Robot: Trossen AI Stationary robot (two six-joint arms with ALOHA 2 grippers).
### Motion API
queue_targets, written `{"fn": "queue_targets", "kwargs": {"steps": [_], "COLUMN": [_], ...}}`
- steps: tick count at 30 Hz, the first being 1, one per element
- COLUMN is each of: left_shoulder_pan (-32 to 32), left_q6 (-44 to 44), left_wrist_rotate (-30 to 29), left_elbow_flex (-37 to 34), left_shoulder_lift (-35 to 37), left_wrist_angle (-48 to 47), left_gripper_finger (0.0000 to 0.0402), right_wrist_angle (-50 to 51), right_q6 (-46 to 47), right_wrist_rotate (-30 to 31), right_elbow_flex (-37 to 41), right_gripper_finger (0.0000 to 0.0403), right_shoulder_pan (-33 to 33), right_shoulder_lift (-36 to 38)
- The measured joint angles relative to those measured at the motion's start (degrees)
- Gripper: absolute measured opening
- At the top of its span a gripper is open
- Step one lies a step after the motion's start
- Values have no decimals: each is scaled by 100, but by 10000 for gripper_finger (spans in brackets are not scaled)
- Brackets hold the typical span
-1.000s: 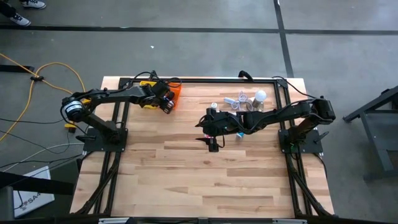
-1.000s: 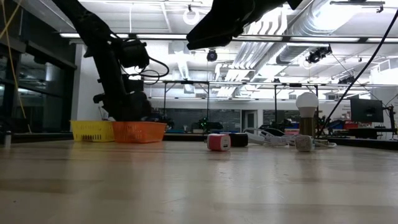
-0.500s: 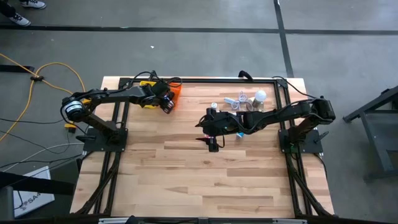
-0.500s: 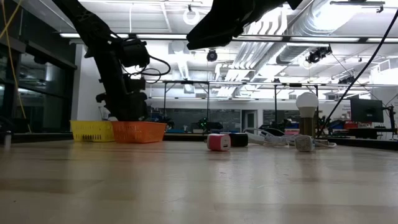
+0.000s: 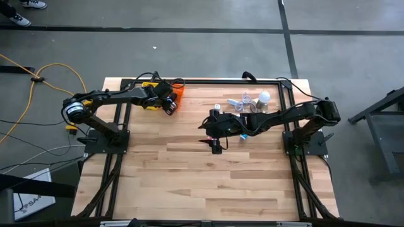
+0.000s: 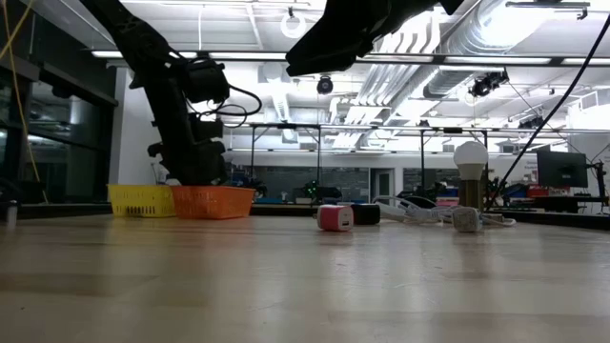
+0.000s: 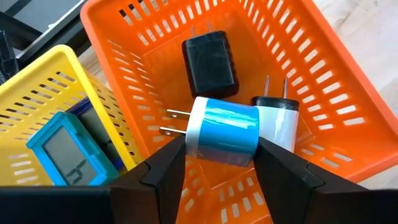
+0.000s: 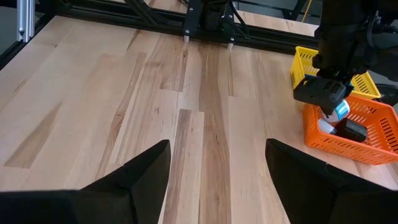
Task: Pick & Place Office items
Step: Put the left blue adapter into the orange basket, then put the blue adapter into the orange basket
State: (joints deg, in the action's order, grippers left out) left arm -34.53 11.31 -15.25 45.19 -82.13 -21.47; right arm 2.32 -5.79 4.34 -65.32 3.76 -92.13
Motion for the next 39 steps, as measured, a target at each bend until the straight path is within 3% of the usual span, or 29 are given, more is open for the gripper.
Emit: {"fn": "queue_targets", "kwargs": {"steps": [6,16,28,39], "left_shoulder_pan": [-56,-183,-185,-101], "left_q6": [-83,-106,-220,-674], "left_wrist_rotate": [49,299,291,276], "left_elbow_flex": [0,0,0,66], "left_shoulder_lift": [0,0,44,711], "left_wrist_angle": [-14,-9,117,264], "left_gripper_finger": [182,249,251,250], "right_wrist_angle": [1,1,1,1], "right_q6": [-1,1,0,-1], "right_wrist_rotate": [0,0,0,0], "right_elbow_flex": [0,0,0,0], "right_gripper_finger": [251,251,251,251], "right_shoulder_pan": [1,1,-1,-2], "right_shoulder_lift": [-1,-1,0,-1]}}
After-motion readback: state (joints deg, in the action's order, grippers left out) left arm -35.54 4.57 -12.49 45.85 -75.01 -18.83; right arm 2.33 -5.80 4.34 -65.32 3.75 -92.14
